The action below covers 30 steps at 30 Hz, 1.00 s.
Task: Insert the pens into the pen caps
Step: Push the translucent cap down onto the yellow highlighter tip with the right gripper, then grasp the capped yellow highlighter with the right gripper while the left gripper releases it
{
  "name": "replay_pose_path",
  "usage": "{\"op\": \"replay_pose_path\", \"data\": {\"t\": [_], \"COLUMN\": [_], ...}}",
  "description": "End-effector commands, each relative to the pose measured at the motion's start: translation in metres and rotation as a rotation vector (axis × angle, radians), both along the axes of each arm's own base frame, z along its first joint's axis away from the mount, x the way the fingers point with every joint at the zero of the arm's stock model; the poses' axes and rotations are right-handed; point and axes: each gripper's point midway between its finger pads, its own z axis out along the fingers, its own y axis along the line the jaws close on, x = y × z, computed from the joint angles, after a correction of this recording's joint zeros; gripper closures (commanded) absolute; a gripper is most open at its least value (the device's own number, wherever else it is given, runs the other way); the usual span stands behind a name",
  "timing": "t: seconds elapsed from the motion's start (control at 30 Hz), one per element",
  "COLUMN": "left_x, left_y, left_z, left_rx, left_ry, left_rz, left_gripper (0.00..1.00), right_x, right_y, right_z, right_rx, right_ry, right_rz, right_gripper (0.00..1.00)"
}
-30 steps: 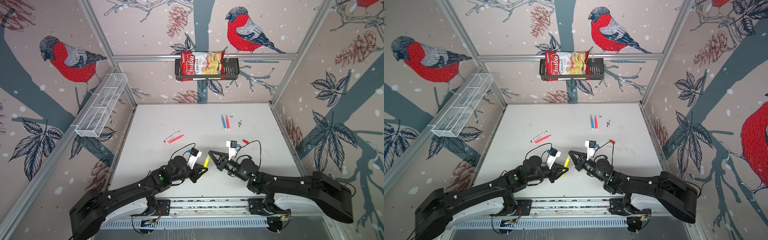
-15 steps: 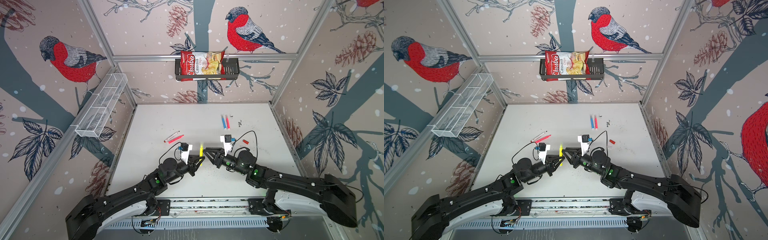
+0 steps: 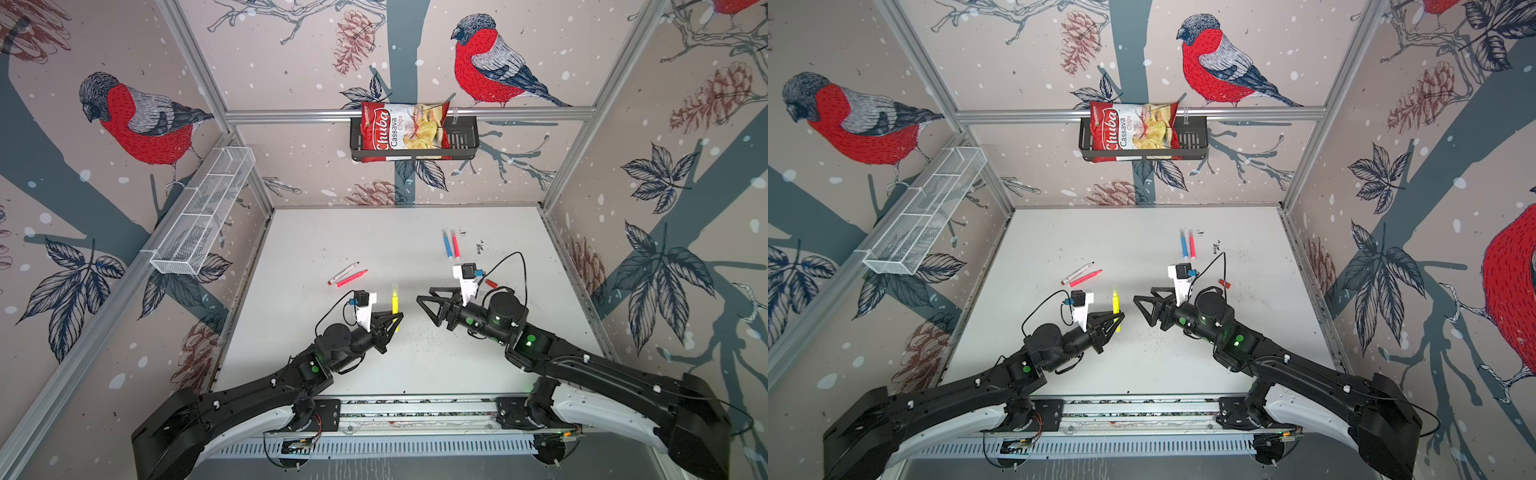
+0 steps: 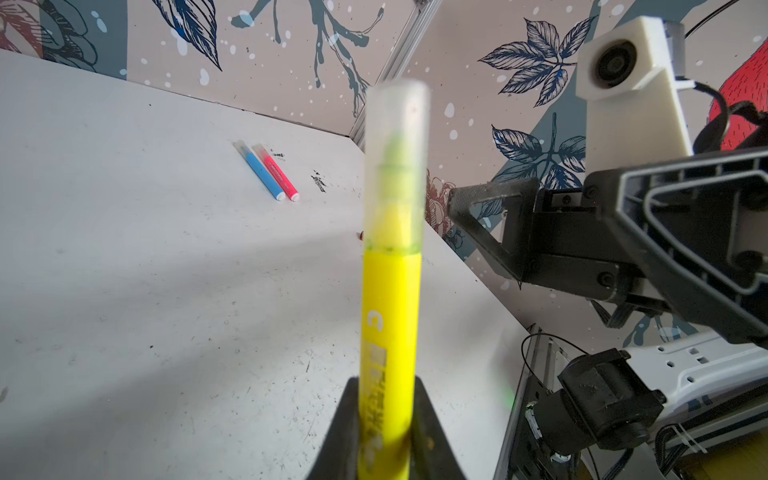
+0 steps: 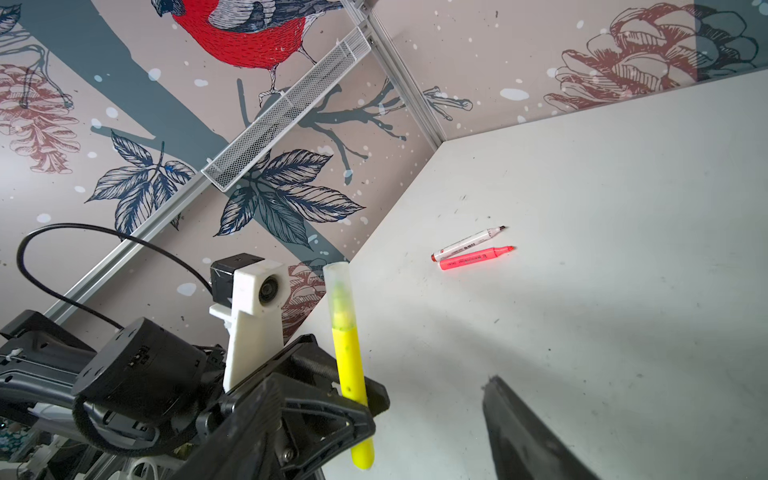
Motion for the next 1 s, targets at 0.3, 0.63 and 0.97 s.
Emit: {"op": "replay_pose_path", "data": {"t": [0.3, 0.63, 0.97], "left_x": [0.002, 0.003, 0.003], "left_y": [-0.007, -0.009, -0.012], "left_z": [0.017, 0.016, 0.019], "left_rx": [-0.052, -0.049, -0.048], "left_ry": [-0.058, -0.052, -0.056], "left_rz": [-0.016, -0.022, -0.030], "left_gripper": [0.97, 0.97, 0.97], "right_x": [-0.006, -0.014, -0.020], "right_y": [0.039, 0.071, 0.070], "right_z": [-0.021, -0.036, -0.030], "right_rx": [-0.066, -0.126, -0.097], "right_ry": [0.036, 0.055, 0.032], "right_rz": [0.119, 0.205, 0.227], "right_gripper": [0.37, 1.00, 1.00]}}
